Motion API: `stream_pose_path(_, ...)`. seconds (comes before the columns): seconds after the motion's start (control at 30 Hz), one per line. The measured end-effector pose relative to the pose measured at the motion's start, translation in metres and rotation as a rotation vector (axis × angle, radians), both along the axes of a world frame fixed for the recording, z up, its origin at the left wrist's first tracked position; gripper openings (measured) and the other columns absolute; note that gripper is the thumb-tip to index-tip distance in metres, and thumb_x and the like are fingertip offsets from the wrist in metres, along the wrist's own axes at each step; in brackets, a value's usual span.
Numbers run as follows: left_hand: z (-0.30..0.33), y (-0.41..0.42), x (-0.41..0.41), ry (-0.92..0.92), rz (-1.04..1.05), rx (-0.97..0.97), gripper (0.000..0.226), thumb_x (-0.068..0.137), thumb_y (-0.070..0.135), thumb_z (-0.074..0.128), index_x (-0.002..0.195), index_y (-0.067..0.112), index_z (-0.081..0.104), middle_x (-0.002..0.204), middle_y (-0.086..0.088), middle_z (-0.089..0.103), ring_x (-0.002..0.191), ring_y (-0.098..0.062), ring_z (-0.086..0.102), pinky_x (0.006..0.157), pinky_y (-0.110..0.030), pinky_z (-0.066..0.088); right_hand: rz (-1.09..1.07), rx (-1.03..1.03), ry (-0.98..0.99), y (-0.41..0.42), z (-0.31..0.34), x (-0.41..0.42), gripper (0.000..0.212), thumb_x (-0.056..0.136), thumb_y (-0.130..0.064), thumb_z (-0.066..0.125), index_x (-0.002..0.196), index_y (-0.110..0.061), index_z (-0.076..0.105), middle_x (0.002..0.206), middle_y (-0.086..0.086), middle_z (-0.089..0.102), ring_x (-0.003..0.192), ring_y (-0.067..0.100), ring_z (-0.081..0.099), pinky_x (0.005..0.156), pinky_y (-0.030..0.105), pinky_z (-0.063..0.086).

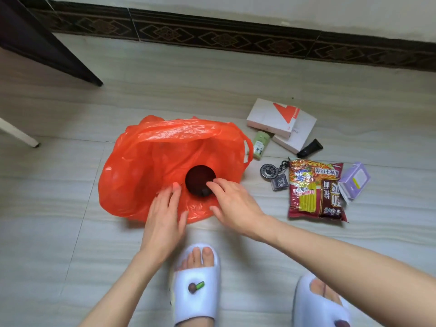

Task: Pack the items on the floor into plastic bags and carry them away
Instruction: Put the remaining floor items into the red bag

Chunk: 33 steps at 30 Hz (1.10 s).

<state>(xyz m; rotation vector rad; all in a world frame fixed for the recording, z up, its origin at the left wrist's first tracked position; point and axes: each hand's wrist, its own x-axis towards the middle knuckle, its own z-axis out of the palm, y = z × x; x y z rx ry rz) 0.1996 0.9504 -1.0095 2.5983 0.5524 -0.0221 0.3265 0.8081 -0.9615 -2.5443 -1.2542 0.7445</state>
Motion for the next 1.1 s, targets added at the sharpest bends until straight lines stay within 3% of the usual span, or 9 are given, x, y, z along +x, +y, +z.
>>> stream_pose_path(0.2,0.018,-0.079,0.026,-0.037,-0.371,-0.004,0.059,0.082,0.031,0.042,0.136,0.008,0.037,0.141,-0.012,0.043,0.131,-0.028,0.04,0.105,-0.036,0.031,-0.035,-0.119,-0.098,-0.115,0.044,0.037,0.059,0.091,-0.036,0.047,0.142,-0.015,0.026,0.142,0.004,0.037,0.131,0.022,0.034,0.109,0.032,0.024)
stream_pose_path(0.37,0.008,-0.125,0.086,0.091,-0.572,0.041,0.078,0.058,0.019,0.077,0.128,0.012,0.043,0.131,-0.017,0.053,0.117,-0.035,0.054,0.088,-0.046,0.05,-0.353,-0.225,-0.123,-0.196,0.037,0.073,0.057,0.091,-0.034,0.049,0.14,-0.014,0.029,0.14,0.005,0.04,0.129,0.023,0.038,0.103,0.035,0.033)
stream_pose_path(0.57,-0.016,-0.139,0.149,0.229,-0.524,0.05,0.069,0.087,0.019,0.052,0.145,0.011,0.015,0.153,-0.016,0.012,0.142,-0.032,0.01,0.114,-0.045,0.02,-1.065,-0.104,0.084,-0.252,-0.02,0.128,0.044,0.089,-0.023,0.052,0.126,-0.001,0.046,0.127,0.024,0.05,0.118,0.037,0.045,0.094,0.036,0.037)
stream_pose_path(0.77,-0.036,-0.141,0.189,0.262,-0.482,0.086,0.08,0.086,0.05,0.051,0.147,0.021,0.006,0.155,-0.013,-0.001,0.143,-0.029,-0.003,0.116,-0.043,0.008,-1.401,-0.059,0.21,-0.257,-0.062,0.169,0.069,0.083,-0.051,0.053,0.127,0.0,0.043,0.125,0.022,0.05,0.116,0.036,0.047,0.09,0.035,0.04)
stream_pose_path(0.83,-0.041,-0.142,0.197,0.293,-0.523,0.125,0.079,0.085,0.052,0.05,0.146,0.021,0.011,0.155,-0.011,0.005,0.143,-0.028,0.002,0.115,-0.043,0.01,-1.484,-0.052,0.227,-0.25,-0.073,0.177,0.076,0.085,-0.047,0.056,0.136,0.001,0.028,0.13,0.024,0.044,0.119,0.039,0.045,0.095,0.038,0.039)
stream_pose_path(0.9,-0.043,-0.142,0.201,0.257,-0.548,0.156,0.069,0.082,0.044,0.059,0.14,0.017,0.031,0.146,-0.015,0.031,0.135,-0.034,0.027,0.107,-0.045,0.028,-1.556,-0.035,0.213,-0.242,-0.077,0.18,0.079,0.084,-0.043,0.059,0.14,0.0,0.022,0.133,0.025,0.04,0.12,0.041,0.042,0.097,0.041,0.038)
stream_pose_path(0.97,-0.042,-0.143,0.202,0.157,-0.55,0.158,0.051,0.074,0.029,0.07,0.12,0.014,0.053,0.113,-0.013,0.056,0.104,-0.036,0.054,0.083,-0.044,0.045,-1.61,-0.004,0.195,-0.238,-0.077,0.181,0.074,0.084,-0.037,0.061,0.138,-0.002,0.025,0.132,0.024,0.04,0.12,0.04,0.041,0.096,0.041,0.038)
stream_pose_path(1.03,-0.042,-0.143,0.198,0.1,-0.51,0.104,0.041,0.073,0.022,0.071,0.111,0.013,0.057,0.095,-0.011,0.058,0.083,-0.034,0.057,0.07,-0.04,0.046,-1.617,0.063,0.173,-0.237,-0.071,0.174,0.069,0.082,-0.034,0.062,0.136,-0.005,0.029,0.13,0.022,0.042,0.118,0.039,0.043,0.094,0.04,0.039)
stream_pose_path(1.1,-0.04,-0.141,0.192,0.097,-0.471,0.032,0.042,0.075,0.017,0.068,0.115,0.013,0.056,0.097,-0.011,0.056,0.08,-0.033,0.056,0.068,-0.038,0.045,-1.524,0.156,0.101,-0.236,-0.061,0.159,0.064,0.081,-0.031,0.062,0.134,-0.008,0.034,0.126,0.019,0.044,0.117,0.036,0.043,0.095,0.038,0.038)
